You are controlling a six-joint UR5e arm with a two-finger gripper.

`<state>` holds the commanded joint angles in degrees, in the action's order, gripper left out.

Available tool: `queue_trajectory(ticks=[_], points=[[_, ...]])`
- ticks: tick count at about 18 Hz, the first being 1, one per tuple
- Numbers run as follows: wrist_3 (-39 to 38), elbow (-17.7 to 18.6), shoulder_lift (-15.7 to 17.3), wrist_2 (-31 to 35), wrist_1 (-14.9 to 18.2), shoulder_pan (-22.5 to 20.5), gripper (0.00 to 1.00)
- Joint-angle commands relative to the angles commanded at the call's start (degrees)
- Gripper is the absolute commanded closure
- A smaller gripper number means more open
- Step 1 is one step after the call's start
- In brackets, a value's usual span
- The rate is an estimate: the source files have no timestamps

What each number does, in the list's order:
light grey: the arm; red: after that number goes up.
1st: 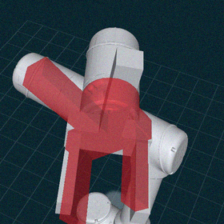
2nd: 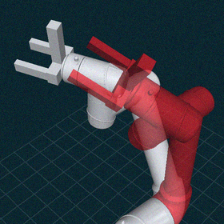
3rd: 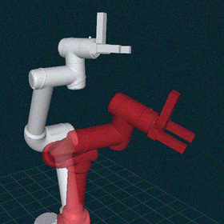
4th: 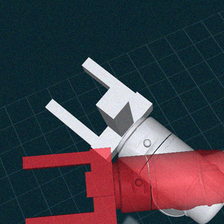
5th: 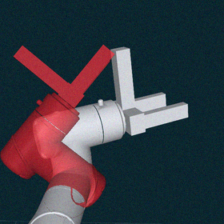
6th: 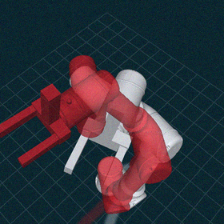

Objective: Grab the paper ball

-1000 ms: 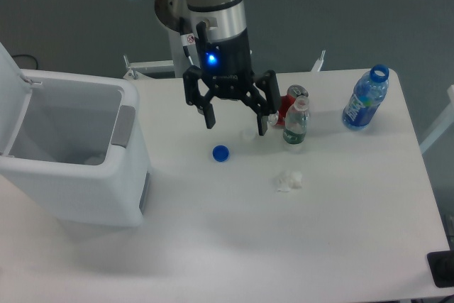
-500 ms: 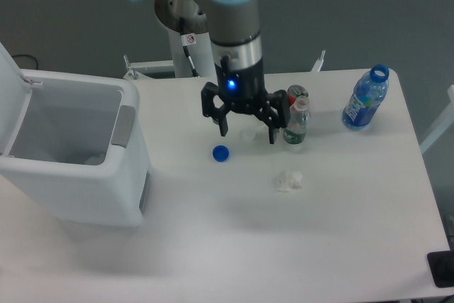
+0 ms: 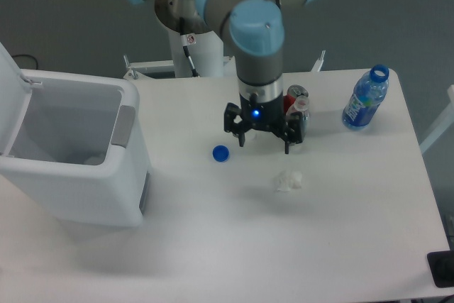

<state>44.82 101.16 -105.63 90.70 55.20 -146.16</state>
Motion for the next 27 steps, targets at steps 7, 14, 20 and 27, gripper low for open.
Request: queue_trajectory(ticks=[7, 14, 20, 27], points=[[5.01, -0.62, -4.58, -0.35, -0.26, -3.43, 0.0], [7.91, -1.93, -8.53, -0.26, -0.26, -4.92, 0.0], [9.93, -3.51, -11.17, -0.35, -0.35, -5.19, 0.0], [10.28, -4.75, -13.81, -0.17, -0.35, -4.75, 0.01]])
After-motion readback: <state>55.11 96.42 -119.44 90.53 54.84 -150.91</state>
